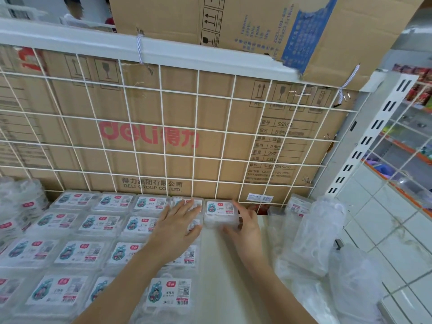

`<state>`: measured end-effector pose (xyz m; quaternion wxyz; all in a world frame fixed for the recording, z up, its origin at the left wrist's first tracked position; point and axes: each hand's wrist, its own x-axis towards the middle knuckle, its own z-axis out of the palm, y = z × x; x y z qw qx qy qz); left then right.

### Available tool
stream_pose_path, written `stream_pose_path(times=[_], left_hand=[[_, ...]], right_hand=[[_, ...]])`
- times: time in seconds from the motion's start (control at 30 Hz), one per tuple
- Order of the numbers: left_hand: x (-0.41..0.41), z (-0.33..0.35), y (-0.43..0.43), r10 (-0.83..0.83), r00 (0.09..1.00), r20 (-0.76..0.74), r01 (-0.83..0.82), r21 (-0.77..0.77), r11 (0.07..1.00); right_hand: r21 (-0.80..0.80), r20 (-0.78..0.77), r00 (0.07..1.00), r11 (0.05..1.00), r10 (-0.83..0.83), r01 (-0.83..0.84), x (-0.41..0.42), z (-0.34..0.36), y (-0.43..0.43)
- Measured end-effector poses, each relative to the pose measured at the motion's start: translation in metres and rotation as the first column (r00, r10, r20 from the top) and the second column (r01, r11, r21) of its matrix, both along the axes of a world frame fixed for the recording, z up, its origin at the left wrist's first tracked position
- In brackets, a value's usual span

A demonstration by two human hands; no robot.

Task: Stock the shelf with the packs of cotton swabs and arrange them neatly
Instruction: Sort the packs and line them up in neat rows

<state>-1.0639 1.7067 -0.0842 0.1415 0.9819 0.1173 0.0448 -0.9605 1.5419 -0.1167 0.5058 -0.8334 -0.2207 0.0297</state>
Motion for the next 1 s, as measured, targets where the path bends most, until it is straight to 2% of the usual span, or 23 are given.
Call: stream_pose_path(times=[0.13,0.4,0.6,0.9,1.0], left_hand=[[0.000,-0.001,0.000,0.004,1.000,-0.001,-0.004,-0.008,1.000],[0.000,-0.001,0.000,0.005,1.000,-0.005,-0.005,-0.002,1.000],[0.000,-0.001,0.000,0.007,1.000,-0.009,-0.007,-0.007,1.000],[0.000,-0.003,0.002,0.007,1.000,-0.013,-0.007,-0.001,1.000],[0.001,-0.003,0.003,0.002,1.000,-0.010,-0.002,-0.020,1.000]], right_hand=[[-0.028,-0.004,1.000,1.000,-0.013,0.013,0.000,0.001,0.004],[-0.107,0.112,0.987,0.987,-0.112,0.124,-0.005,-0.008,0.020],[-0.214,0.201,0.976,0.969,-0.079,0.123,-0.007,-0.009,0.022],[-0.306,0.178,0.983,0.948,-0.037,0.091,-0.013,-0.001,0.023],[-0.286,0.246,0.969,0.952,-0.040,0.112,-0.022,0.007,0.018]])
